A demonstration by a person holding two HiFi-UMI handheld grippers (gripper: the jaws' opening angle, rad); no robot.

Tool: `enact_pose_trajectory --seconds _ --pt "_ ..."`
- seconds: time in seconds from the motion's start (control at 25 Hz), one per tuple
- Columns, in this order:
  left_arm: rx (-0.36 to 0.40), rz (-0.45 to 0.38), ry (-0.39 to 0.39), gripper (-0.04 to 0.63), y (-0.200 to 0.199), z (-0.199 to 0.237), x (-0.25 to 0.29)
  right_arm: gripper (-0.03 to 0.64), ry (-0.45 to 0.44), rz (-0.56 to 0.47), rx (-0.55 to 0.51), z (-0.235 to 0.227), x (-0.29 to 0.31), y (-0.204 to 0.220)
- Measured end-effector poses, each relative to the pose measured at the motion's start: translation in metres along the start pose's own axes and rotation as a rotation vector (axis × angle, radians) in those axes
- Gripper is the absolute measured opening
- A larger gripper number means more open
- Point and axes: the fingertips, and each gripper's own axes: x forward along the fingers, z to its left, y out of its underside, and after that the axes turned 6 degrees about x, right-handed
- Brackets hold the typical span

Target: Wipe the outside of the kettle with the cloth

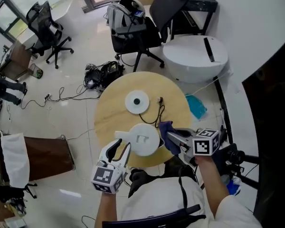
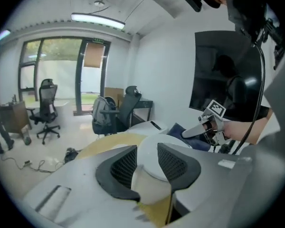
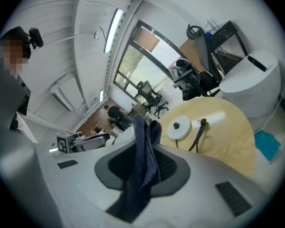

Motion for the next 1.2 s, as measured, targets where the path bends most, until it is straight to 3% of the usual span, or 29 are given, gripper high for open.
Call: enact_pose_trajectory --seconds 0.08,0.2,0.32,0.4,0.52,0.6,0.8,1.0,1.2 --pt "0.006 0.003 -0.081 0.144 -0.006 -0.002 0.006 0.083 -0.043 0.038 -0.025 0.001 0.006 -0.005" --pt "-0.069 0.014 -0.179 0.273 -0.003 0.001 0.008 0.083 -0.102 0.09 -0.029 0.001 0.015 -0.009" --pt "-0.221 0.011 -0.259 0.273 0.008 0.009 -0.002 0.083 -0.162 0.135 -0.009 0.001 0.02 -0.012" --pt "-0.26 0.017 -0.3 0.273 0.01 0.014 -0.006 0.083 -0.195 0.161 -0.015 0.003 0.023 -0.013" --pt "-0.151 0.056 -0.353 0.273 0.005 0.013 -0.006 0.083 -0.22 0.154 -0.057 0.009 0.023 -0.014" --pt "-0.089 0.083 -0.348 0.273 0.006 0.008 -0.002 0.083 -0.248 0.147 -0.061 0.013 0.024 -0.011" --pt "-0.07 0.127 -0.313 0.259 0.01 0.003 0.003 0.083 -0.316 0.17 0.049 0.003 0.033 -0.002" --pt "-0.055 0.164 -0.294 0.25 0.008 0.001 0.008 0.083 -0.204 0.247 0.093 -0.051 0.058 0.029" --pt "-0.046 0.172 -0.294 0.238 0.007 -0.002 0.01 0.083 0.004 0.41 -0.02 -0.118 0.089 0.068"
